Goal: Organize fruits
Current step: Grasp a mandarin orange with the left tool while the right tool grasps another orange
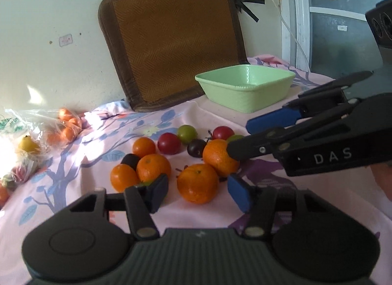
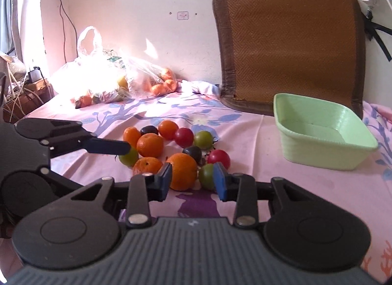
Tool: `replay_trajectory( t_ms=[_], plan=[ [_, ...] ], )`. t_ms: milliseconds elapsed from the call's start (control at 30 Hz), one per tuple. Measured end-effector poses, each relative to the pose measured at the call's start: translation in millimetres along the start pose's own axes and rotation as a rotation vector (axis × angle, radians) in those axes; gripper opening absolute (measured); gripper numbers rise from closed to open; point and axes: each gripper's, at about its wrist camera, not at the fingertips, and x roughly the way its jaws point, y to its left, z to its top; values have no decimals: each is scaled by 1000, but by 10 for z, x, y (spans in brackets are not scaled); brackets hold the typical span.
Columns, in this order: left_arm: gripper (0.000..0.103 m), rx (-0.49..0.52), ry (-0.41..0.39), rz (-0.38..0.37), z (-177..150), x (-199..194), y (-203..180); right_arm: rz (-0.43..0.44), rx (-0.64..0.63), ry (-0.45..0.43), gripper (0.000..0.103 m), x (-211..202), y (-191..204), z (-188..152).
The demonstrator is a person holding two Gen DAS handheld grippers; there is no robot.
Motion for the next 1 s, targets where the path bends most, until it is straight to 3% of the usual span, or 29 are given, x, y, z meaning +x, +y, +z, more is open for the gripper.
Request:
replay_trajectory(
  t_ms=[67, 167, 267, 367, 433, 500, 567, 600, 700, 767, 867, 1000],
  plan=[
    [52, -3, 17, -10, -13, 53, 18, 26, -11, 25, 40, 88, 12, 54],
    [42, 31, 28, 1, -46, 96, -30, 40, -39, 64, 40, 217, 53, 87],
    [40, 61, 17, 24, -78, 81, -78, 41, -41, 75, 35, 264, 38, 79],
    [40, 31, 14, -1, -83, -17, -99, 61, -21, 83, 33, 210, -49, 60],
    [40, 13, -13, -39, 18, -110, -132, 83, 16, 66, 32, 84, -126, 33],
    [40, 23, -59, -53, 212, -152, -207, 87, 40, -7, 29, -113, -226, 44],
    [40, 33, -102, -63, 468, -97, -294, 33, 48, -82, 24, -282, -363, 116],
    [40, 30, -117, -75, 633, -18, -342, -11, 56, -125, 4, -342, -464, 173],
    [41, 5, -106, -162, 1051, 393, -448, -146, 111, -215, 3, -429, -890, 331],
    [41, -46, -67, -200, 1215, 700, -452, -218, 152, -207, 3, -340, -1190, 379],
    [41, -133, -34, -211, 1280, 962, -397, -181, 245, -190, 4, -307, -1531, 310],
    [41, -163, -39, -248, 1135, 856, -455, -194, 354, -177, 8, -463, -1875, -4]
  ],
)
